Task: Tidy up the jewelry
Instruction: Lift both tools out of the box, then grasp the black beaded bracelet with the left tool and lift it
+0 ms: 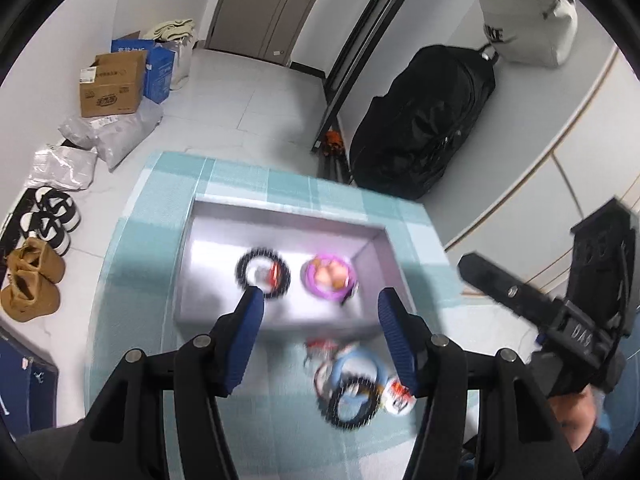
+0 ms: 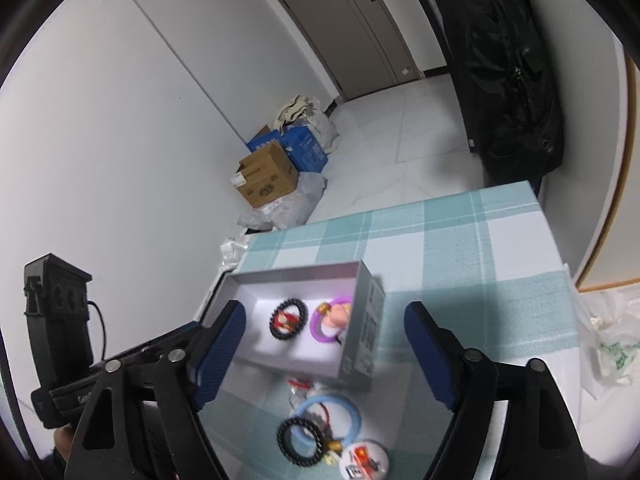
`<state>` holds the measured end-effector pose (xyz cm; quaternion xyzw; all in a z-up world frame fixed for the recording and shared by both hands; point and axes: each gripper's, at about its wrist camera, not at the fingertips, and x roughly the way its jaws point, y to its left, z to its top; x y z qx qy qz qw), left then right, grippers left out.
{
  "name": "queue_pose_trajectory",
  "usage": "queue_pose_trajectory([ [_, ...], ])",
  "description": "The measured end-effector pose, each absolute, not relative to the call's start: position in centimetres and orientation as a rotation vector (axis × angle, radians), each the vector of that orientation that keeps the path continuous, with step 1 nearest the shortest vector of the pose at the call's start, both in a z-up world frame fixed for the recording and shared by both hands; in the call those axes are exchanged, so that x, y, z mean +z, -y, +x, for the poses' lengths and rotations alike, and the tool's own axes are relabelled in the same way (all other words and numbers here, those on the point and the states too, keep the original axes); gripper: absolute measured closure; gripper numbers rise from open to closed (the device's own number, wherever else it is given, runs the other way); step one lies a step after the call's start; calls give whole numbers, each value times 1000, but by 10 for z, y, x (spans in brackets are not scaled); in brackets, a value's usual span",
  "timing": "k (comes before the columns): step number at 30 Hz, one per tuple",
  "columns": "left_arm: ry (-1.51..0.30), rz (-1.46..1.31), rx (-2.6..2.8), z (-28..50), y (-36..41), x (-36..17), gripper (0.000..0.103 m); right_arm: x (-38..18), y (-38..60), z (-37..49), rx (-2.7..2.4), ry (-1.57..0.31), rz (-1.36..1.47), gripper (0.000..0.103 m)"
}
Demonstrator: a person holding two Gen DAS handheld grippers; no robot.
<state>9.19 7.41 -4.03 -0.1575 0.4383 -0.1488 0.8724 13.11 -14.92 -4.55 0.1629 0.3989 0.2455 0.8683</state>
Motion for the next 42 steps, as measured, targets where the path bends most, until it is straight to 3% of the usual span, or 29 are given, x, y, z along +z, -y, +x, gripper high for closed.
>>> queue_pose_trajectory([
  [2,-930,-307,-303,82,-69,-47,47,-46,152,123,514,-838,321,18],
  [5,-939,-266,-306,71,-59,-54,34,-47,158,111,499,-841,306,15],
  [8,-961,-223,-337,64,-47,-61,29,-49,166,102,483,-848,300,11],
  [21,-1026,156,-255,49,0,-94,29,-65,183,83,396,-918,226,5],
  [30,-1004,224,-316,46,4,-94,29,-73,179,83,381,-976,182,5],
  [32,-1005,231,-327,46,6,-95,35,-76,181,82,377,-987,179,5],
  [33,-1008,230,-335,46,8,-96,48,-78,182,82,374,-992,181,5],
  [35,-1025,244,-347,45,10,-98,60,-79,186,82,363,-1000,187,5],
  [42,-1024,241,-405,37,8,-96,67,-87,193,82,341,-1031,206,5],
])
